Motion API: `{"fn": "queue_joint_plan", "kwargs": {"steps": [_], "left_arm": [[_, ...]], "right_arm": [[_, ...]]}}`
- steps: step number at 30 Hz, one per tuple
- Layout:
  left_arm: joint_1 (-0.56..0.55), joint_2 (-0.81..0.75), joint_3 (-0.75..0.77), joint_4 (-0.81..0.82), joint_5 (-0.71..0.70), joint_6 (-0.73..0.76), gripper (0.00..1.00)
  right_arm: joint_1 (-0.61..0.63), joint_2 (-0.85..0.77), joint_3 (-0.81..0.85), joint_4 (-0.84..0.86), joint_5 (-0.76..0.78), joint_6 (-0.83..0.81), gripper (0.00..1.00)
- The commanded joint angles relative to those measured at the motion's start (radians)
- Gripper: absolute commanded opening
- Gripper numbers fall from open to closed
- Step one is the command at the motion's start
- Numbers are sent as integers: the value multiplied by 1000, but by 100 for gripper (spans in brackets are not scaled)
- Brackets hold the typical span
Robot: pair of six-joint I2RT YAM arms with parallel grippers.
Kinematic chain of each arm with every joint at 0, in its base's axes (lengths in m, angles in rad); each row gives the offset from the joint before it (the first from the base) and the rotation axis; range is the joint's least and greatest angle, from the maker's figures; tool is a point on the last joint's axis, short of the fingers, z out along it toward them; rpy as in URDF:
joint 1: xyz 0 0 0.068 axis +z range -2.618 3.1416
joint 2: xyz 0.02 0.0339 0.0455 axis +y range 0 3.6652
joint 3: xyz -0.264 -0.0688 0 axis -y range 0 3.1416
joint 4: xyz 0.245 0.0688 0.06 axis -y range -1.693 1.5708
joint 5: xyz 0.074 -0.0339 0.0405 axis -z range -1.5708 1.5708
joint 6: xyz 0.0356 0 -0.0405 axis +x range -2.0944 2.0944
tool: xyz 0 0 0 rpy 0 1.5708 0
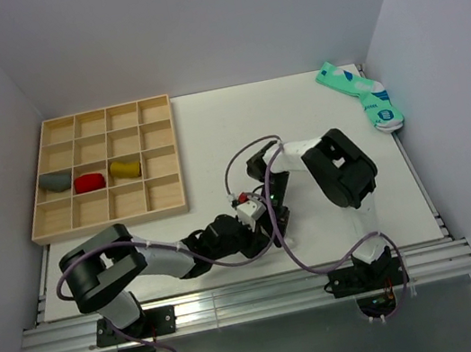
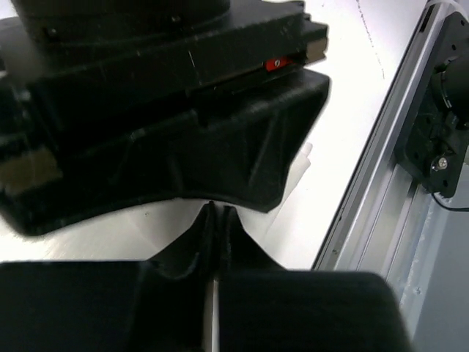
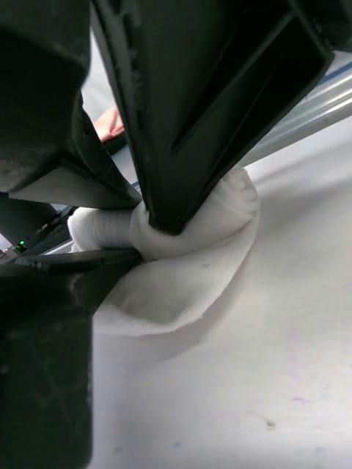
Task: Roll the socks
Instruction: Roll the sock at the center of the board.
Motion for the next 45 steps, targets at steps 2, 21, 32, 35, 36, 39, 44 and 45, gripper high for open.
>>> {"fn": "queue_joint_plan", "kwargs": {"steps": [2, 21, 32, 35, 36, 39, 44, 45], "left_arm": [[-9, 80, 49, -108, 72, -17, 0], [96, 212, 77, -152, 195, -166, 0], [176, 290, 144, -206, 314, -264, 0], [199, 289, 164, -241, 348, -297, 0], [203, 289, 170, -267, 362, -304, 0], [209, 293, 208, -319, 382, -326, 0], [226, 312, 250, -376, 471, -390, 0], [231, 321, 258, -385, 483, -395, 0]], "right_arm": [[8, -61, -56, 306, 138, 40, 36], [-127, -384, -155, 467, 221, 145, 52], [-244, -610, -278, 481, 180, 22, 53], [-259, -647, -323, 481, 157, -21, 52], [-261, -679, -336, 490, 160, -26, 51], [-262, -740, -395, 529, 178, -45, 51], [-264, -828, -464, 467, 109, -176, 51], [-264, -841, -474, 461, 103, -193, 52]]}}
